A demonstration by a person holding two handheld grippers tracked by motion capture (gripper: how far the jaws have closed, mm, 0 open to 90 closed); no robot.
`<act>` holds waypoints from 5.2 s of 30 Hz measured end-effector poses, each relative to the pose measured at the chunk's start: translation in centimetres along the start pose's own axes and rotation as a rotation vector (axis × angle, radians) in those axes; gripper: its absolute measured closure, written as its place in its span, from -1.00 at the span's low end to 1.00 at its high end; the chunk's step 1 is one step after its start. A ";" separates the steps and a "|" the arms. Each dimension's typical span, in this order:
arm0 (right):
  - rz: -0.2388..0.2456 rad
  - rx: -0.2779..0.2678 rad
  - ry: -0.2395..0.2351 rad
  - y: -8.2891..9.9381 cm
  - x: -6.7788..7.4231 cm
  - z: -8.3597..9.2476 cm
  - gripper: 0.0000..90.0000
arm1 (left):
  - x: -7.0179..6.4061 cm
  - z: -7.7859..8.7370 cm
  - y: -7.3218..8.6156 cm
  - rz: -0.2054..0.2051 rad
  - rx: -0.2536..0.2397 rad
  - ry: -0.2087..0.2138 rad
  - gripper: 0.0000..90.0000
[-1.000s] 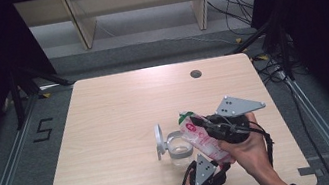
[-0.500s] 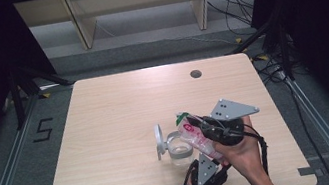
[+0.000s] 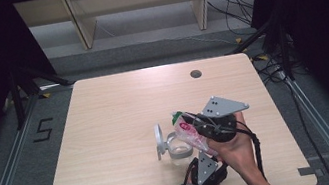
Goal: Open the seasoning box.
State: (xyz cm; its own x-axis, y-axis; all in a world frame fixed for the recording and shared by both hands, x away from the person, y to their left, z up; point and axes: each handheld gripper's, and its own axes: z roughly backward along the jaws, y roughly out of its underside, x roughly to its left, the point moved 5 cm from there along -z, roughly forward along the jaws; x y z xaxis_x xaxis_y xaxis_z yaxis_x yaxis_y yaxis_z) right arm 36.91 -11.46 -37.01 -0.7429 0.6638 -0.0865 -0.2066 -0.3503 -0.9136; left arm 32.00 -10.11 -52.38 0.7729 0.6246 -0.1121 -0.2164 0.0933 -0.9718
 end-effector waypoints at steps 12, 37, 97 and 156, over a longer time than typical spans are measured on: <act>0.039 0.019 0.005 -0.3 0.5 -1.0 1.00 | 0.1 -0.2 -0.2 0.015 -0.007 0.005 0.64; 0.062 0.056 0.002 -0.1 0.6 -2.2 1.00 | -0.1 -0.7 -0.2 0.017 -0.013 0.013 0.64; 0.125 0.067 0.020 -0.3 1.3 -3.5 1.00 | 0.3 -0.5 -0.5 -0.010 0.007 0.004 0.64; 0.136 0.047 0.004 -0.7 1.8 -3.5 1.00 | 0.5 -0.4 -0.7 0.001 -0.029 -0.001 0.64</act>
State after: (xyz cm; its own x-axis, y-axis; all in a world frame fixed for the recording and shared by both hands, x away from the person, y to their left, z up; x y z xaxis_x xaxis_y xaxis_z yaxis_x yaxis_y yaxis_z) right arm 37.96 -7.67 -37.95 -0.7636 0.6107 -0.2098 -0.1340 -0.4677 -0.8737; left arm 32.73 -10.18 -51.85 0.7720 0.6255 -0.1134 -0.2003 0.0702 -0.9772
